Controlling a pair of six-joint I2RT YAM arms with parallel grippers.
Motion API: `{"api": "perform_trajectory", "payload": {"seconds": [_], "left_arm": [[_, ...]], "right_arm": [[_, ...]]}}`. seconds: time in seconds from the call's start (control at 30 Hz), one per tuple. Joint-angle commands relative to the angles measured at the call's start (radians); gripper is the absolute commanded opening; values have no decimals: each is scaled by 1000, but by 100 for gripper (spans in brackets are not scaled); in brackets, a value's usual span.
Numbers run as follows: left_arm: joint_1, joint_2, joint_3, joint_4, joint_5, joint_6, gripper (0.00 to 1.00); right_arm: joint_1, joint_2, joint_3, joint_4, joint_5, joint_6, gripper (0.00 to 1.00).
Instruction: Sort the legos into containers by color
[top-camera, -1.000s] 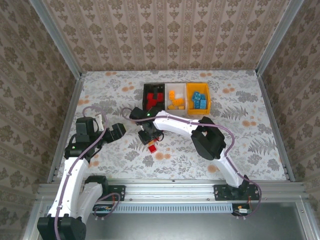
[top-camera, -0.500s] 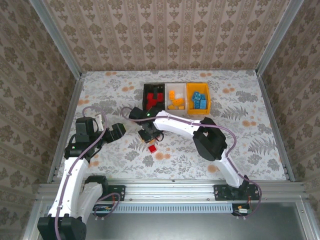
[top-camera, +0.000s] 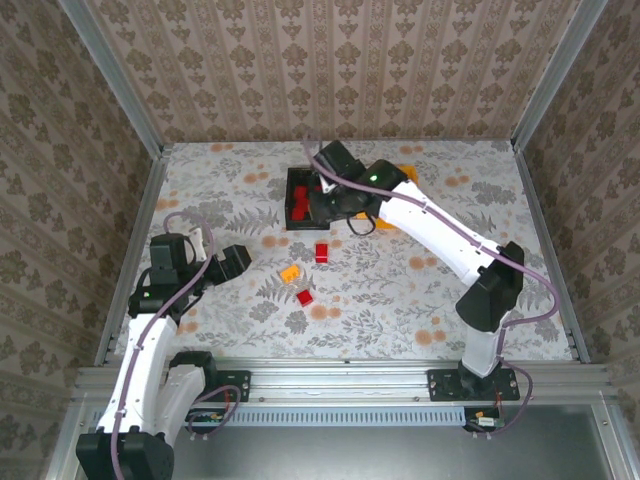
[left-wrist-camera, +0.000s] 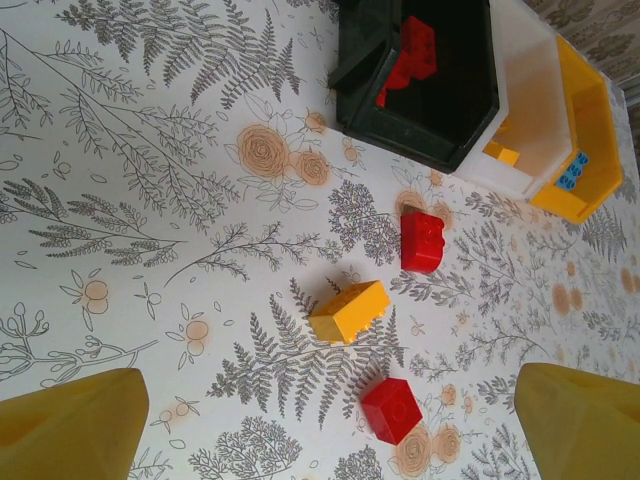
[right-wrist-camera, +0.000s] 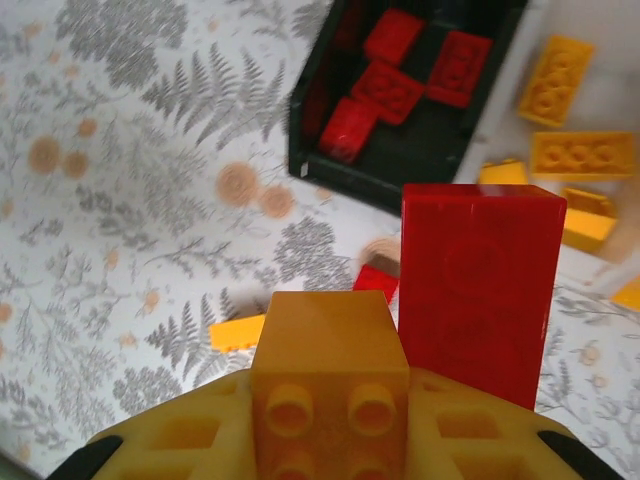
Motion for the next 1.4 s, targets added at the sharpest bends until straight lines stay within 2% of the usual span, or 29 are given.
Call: {"api": "perform_trajectory", "payload": {"seconds": [0.0,0.13,0.3,0.47,0.6,0.7,0.73,1.07,1.37], "left_arm": [[4,3,-10,14,28,9,96],[4,3,-10,14,28,10,96],[5,17,-12,20,29,12,96],[3,27,-13,23,34,13,96],[2,24,-13,21,37,13,96],[1,24,-14,22,34,13,97],[1,26,-13,21,34,12,97],[0,27,-15,25,35,13,97],[0,30,-19,32,35,12,97]], "right_arm": [[-26,-12,-11,-54,-30,36,30],[-37,-51,-177,-42,34,63,30],[-70,-123,-480,88,56,118,30],[-92,-97,-642,176,66,137,30],[-99,-59,-677,195,76,135,31],[-99,-58,-685,202,76,144,51],[-98,-63,-688,205,77,145,53],[-95,-44,-693,219,56,145,51],[-23,-79,-721,187,66,183,51]]}}
